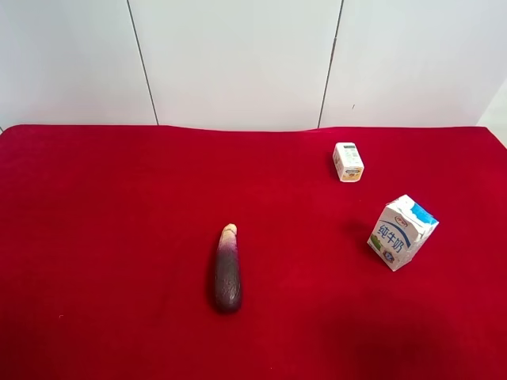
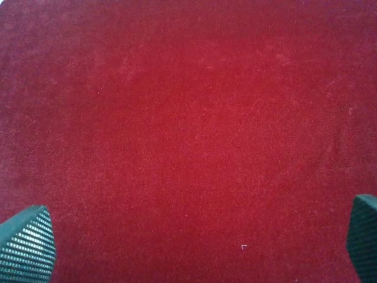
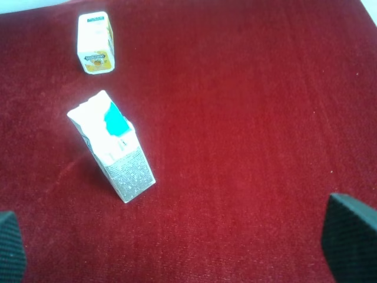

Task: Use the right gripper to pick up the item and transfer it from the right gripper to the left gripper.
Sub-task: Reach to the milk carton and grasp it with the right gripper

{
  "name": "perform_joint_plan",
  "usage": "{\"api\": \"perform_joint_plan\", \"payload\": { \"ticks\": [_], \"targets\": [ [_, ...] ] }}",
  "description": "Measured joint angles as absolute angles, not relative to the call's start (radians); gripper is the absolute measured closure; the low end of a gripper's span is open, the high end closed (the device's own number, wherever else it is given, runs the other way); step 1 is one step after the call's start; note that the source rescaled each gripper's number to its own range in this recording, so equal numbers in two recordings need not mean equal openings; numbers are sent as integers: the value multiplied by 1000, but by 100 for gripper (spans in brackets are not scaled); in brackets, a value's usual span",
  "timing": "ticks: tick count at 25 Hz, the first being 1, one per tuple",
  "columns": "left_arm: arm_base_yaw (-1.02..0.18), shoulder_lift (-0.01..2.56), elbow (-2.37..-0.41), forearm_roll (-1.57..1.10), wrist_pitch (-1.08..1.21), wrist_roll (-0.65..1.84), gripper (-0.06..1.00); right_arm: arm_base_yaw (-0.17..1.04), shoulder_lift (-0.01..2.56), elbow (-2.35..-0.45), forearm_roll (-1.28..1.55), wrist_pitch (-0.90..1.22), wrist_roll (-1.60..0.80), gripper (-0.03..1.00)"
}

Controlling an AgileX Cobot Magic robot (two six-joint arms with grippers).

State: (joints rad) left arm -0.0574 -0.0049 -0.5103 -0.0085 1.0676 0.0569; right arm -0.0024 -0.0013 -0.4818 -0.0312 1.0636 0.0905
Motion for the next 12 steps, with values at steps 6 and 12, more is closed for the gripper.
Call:
{"api": "perform_joint_plan", "payload": {
  "ticks": [6,12],
  "targets": [
    [-57,-5,-510,-8,1068,57,-6,-2,-1,-482,-31,1064,91,-3],
    [-57,-5,-510,-8,1068,57,-6,-2,-1,-482,-31,1064,91,-3]
  ]
}}
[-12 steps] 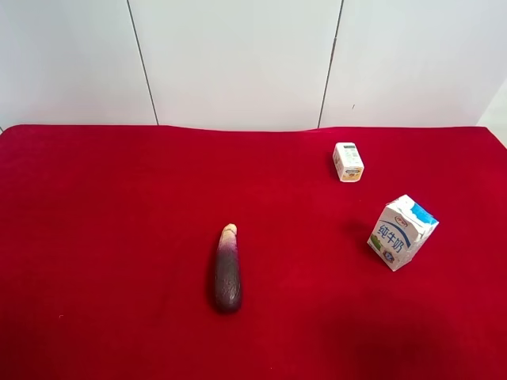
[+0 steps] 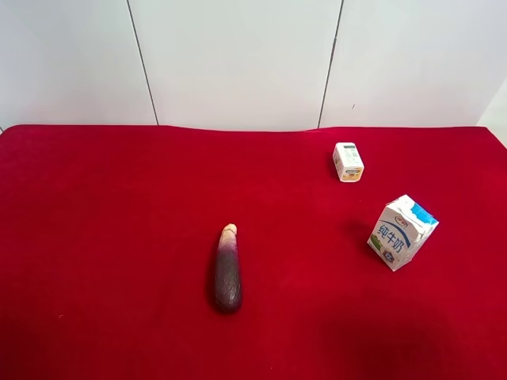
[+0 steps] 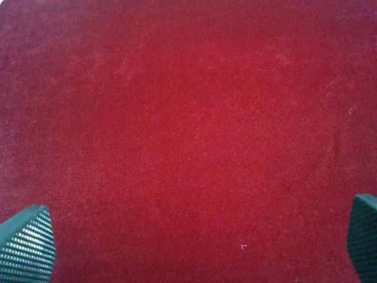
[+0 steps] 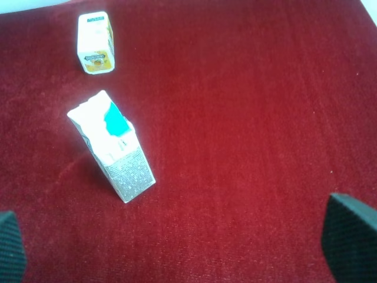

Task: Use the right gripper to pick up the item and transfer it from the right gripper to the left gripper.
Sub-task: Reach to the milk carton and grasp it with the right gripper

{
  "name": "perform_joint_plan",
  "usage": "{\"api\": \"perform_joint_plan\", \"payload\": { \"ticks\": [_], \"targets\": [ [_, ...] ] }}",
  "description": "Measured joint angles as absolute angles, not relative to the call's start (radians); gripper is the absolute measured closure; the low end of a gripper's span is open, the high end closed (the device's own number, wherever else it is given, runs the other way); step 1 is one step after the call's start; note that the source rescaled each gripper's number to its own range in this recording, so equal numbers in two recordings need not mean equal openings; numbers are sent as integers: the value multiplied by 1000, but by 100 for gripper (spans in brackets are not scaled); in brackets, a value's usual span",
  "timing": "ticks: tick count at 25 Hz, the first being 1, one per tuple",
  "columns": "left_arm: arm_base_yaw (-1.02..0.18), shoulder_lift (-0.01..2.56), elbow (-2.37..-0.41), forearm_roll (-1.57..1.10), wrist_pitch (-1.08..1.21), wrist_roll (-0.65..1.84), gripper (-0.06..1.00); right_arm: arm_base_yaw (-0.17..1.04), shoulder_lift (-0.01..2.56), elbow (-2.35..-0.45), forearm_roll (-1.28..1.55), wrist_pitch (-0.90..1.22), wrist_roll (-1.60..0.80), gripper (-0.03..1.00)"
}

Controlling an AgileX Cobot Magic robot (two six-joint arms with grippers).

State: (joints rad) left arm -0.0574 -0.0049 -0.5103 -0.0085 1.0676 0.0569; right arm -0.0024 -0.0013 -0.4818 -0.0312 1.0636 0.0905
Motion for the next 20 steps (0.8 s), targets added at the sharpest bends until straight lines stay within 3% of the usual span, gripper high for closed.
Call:
{"api": "perform_joint_plan", "payload": {
  "ticks": [20],
  "targets": [
    [-57,-5,-510,-8,1068,57,-6,-2,-1,-482,-31,1064,91,-3]
  ]
}}
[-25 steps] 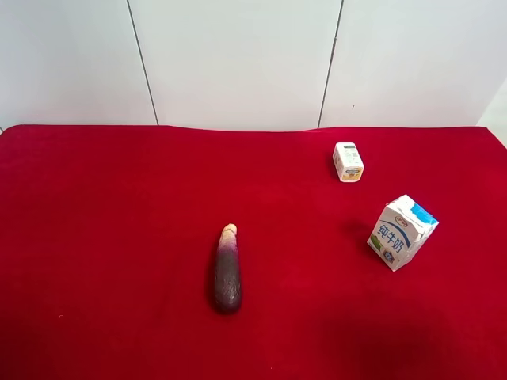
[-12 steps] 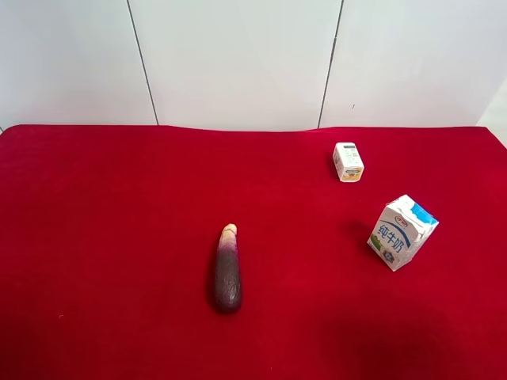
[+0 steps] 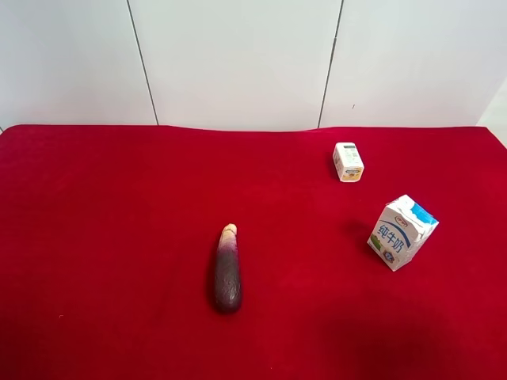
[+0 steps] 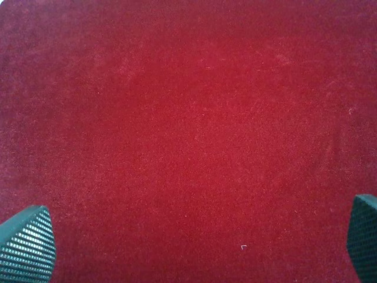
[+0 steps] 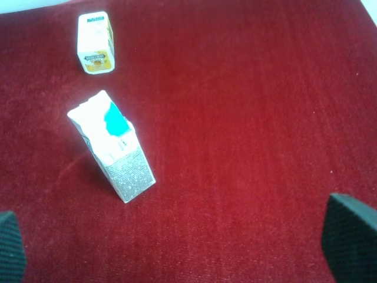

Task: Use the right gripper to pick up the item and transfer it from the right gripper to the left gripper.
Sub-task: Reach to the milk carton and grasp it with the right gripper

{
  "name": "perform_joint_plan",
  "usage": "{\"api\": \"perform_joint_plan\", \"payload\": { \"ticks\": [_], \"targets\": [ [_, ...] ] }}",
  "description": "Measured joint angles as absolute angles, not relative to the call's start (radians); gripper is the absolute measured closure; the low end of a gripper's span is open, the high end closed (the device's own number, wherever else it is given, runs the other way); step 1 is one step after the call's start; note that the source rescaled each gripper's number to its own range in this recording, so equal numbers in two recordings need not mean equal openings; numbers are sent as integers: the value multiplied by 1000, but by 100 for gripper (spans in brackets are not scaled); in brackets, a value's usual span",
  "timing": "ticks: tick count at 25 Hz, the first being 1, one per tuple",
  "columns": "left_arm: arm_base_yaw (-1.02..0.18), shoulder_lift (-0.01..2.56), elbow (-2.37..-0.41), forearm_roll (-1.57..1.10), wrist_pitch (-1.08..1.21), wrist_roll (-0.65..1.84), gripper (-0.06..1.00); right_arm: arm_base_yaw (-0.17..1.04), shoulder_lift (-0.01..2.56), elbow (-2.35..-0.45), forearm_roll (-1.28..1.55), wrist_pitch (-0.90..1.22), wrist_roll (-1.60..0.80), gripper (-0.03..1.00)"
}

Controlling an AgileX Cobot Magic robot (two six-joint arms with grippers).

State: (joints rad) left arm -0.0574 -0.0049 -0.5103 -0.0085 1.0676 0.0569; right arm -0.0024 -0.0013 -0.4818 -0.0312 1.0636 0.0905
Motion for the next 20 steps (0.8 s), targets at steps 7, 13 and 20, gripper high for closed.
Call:
{"api": "perform_joint_plan", "payload": {
  "ticks": [7,13,20],
  "targets": [
    [-57,-5,-510,-8,1068,57,-6,-2,-1,-482,-31,1064,91,-3],
    [-57,-5,-510,-8,1068,57,-6,-2,-1,-482,-31,1064,91,-3],
    [-57,-5,-510,-8,1068,57,-6,-2,1,-483,-17,1066,88,-3]
  ]
}}
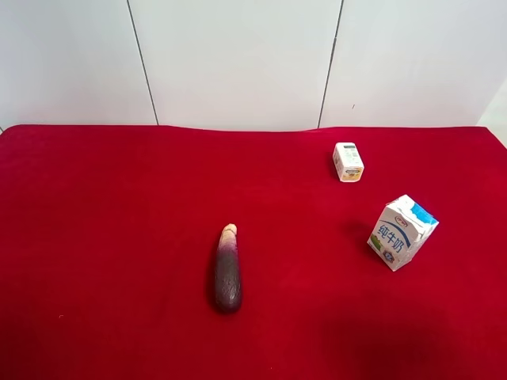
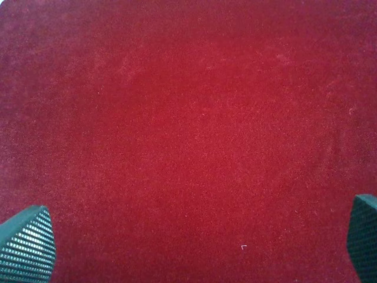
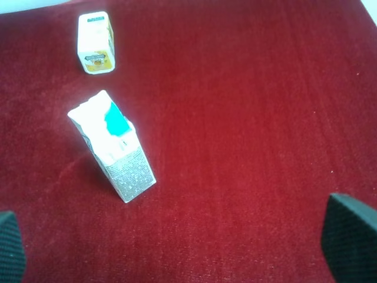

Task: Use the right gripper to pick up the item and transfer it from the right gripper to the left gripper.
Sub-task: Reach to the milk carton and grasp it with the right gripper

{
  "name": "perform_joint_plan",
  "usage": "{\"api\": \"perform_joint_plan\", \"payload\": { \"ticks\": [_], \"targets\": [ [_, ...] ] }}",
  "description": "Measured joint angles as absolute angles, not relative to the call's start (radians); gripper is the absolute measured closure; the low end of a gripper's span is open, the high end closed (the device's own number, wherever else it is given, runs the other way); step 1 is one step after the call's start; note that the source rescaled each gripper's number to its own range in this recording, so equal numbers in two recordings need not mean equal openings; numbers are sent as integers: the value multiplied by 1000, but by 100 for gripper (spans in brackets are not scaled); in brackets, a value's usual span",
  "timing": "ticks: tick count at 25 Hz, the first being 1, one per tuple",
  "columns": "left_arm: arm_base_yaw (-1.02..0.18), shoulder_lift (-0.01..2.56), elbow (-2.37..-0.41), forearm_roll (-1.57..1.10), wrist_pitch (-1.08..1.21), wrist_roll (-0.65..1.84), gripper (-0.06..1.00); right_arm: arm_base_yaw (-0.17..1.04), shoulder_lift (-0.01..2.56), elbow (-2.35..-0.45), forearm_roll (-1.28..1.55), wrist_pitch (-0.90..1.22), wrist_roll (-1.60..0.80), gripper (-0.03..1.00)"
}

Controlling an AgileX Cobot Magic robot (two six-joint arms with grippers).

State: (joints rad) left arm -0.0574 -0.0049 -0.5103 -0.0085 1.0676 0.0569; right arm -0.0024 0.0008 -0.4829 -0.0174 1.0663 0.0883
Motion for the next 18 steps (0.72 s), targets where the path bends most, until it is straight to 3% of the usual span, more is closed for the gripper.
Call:
{"api": "perform_joint_plan", "payload": {
  "ticks": [18],
  "targets": [
    [-57,-5,-510,-8,1068,57,-6,46,804,-774,0,1089,-78,-3]
  ]
}}
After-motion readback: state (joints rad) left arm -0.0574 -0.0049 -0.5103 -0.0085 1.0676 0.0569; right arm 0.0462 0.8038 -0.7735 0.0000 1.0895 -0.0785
